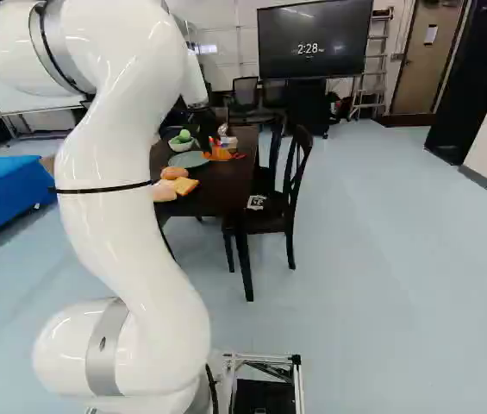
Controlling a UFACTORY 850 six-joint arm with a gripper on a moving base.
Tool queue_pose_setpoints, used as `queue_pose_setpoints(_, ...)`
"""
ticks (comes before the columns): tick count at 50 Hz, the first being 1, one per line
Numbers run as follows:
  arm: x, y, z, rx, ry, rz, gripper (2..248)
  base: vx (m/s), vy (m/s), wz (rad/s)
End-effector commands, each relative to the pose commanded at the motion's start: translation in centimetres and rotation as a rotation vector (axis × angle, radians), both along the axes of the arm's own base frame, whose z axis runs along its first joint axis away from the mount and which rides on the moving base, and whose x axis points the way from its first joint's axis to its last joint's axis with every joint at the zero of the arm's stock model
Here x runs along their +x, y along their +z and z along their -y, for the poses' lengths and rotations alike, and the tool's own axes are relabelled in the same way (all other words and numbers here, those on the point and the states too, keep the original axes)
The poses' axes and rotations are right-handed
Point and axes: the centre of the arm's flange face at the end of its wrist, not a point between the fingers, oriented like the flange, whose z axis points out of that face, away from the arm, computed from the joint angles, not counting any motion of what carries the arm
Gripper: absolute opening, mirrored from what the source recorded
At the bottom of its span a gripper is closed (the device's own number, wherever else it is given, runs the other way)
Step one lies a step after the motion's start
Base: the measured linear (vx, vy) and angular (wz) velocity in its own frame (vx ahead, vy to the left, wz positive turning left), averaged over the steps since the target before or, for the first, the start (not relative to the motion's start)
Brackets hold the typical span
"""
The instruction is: Move the croissant to the empty plate
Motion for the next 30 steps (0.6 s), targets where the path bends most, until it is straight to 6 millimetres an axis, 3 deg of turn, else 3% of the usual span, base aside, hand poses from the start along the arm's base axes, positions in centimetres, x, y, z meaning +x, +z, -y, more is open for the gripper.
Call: queue_pose_setpoints(30, 4.3, -0.5, -3.9, 0.002, 0.047, 0.02, 115, 0.0, 0.0, 0.0)
